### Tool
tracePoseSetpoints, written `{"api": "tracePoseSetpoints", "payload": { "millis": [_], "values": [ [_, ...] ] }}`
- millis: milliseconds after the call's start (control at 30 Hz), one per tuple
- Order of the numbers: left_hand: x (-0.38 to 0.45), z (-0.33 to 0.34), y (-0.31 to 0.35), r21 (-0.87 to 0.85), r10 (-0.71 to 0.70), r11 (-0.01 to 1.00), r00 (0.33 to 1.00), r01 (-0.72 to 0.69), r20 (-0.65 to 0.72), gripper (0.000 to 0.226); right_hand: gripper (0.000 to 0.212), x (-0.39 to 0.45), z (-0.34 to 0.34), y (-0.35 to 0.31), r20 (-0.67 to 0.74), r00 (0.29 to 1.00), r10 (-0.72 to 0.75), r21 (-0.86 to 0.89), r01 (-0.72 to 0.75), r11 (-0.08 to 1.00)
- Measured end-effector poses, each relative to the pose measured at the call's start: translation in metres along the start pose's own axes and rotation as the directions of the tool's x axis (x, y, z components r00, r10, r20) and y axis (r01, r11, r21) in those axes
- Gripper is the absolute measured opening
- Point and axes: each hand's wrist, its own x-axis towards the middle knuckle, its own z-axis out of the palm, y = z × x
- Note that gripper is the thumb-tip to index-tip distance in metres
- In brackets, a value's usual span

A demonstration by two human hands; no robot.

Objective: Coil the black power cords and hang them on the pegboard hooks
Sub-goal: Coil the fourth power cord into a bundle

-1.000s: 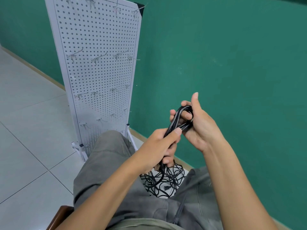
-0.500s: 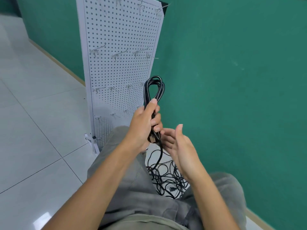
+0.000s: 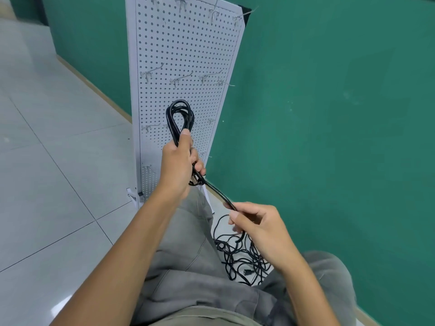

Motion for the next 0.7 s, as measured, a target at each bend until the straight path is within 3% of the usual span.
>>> {"api": "tracePoseSetpoints", "payload": {
  "millis": [100, 233, 433, 567, 700],
  "values": [
    [0.000, 0.002, -0.007, 0.137, 0.001, 0.990, 0.999, -0.008, 0.052, 0.036, 0.025, -0.001, -0.005, -0.019, 0.040, 0.990, -0.133, -0.197, 0.139, 0.971],
    [-0.012, 0.014, -0.013, 0.269, -0.032, 0.962, 0.968, -0.037, 0.248, 0.034, 0.029, 0.001, -0.013, -0.042, -0.021, 0.962, -0.272, -0.326, 0.250, 0.912],
    [-0.044, 0.037, -0.015, 0.284, -0.115, 0.959, 0.892, -0.015, 0.437, 0.032, 0.022, 0.006, -0.024, -0.053, -0.239, 0.923, -0.303, -0.245, 0.244, 0.938],
    [-0.060, 0.049, -0.023, 0.240, -0.234, 0.963, 0.810, 0.119, 0.538, 0.039, 0.030, 0.008, -0.027, -0.055, -0.364, 0.864, -0.347, -0.369, 0.209, 0.906],
    [-0.070, 0.053, -0.023, 0.160, -0.275, 0.961, 0.770, 0.223, 0.576, 0.039, 0.035, 0.009, -0.033, -0.054, -0.464, 0.817, -0.342, -0.423, 0.135, 0.896]
  ]
}}
